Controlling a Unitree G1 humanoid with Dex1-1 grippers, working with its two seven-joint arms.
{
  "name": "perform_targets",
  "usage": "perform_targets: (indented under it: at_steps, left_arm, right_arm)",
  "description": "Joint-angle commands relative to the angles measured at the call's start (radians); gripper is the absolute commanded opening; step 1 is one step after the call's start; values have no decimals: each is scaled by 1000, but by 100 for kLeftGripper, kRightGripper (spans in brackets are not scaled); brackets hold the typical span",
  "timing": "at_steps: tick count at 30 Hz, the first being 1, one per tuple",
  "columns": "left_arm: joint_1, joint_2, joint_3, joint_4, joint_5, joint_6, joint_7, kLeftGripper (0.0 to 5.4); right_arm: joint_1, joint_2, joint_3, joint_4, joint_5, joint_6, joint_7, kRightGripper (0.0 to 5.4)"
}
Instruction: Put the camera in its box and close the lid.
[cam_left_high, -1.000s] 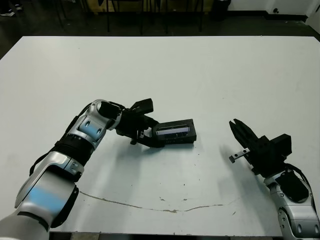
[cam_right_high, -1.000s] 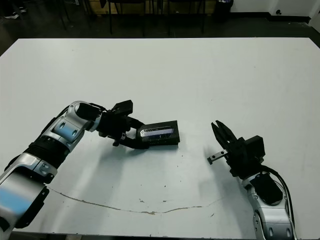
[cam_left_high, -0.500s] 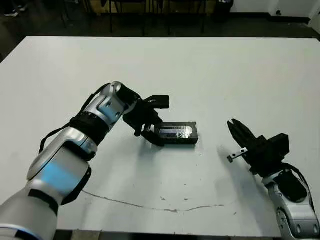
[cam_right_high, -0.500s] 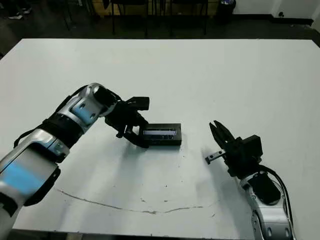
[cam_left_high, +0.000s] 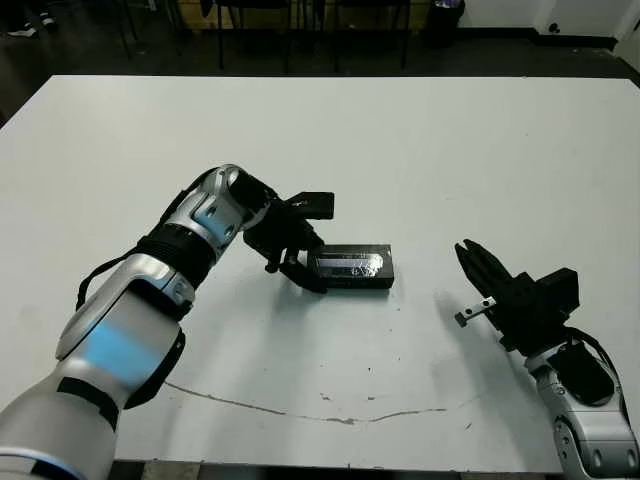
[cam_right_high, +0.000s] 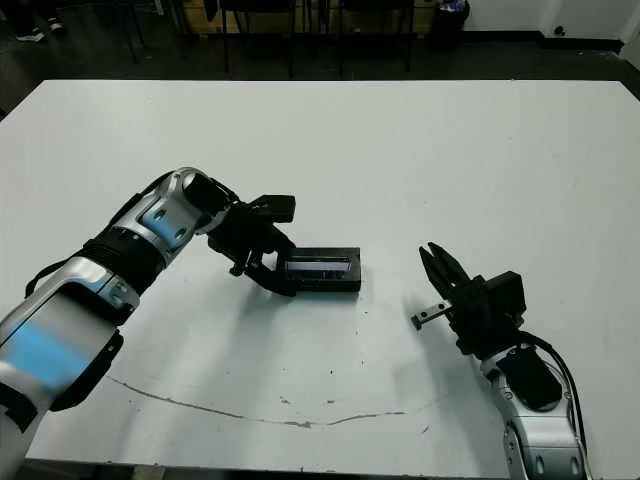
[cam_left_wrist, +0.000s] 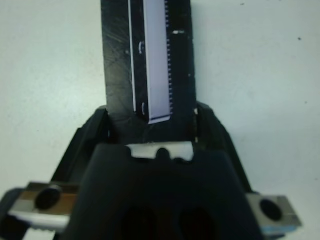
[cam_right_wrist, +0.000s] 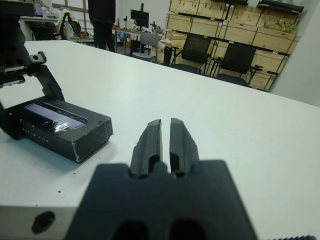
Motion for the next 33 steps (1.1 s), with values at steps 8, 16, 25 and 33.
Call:
perform_targets:
  at_steps: [8, 16, 25, 33]
  left_arm:
    - [210, 109, 76, -135, -50, -75, 20, 490]
    - [363, 241, 186, -363, -141, -16, 48, 539]
    - [599, 428, 409, -648, -288, 74, 113, 539]
    - [846, 364, 713, -1036, -383, 284, 571, 539]
  right_arm:
    - [22, -12, -6, -27, 3, 29, -4, 0]
    - [23, 3, -7, 4, 33, -8, 16, 0]
    - [49, 7, -6, -30, 41, -6, 6, 0]
    - [54, 7, -1, -28, 54, -10, 14, 0]
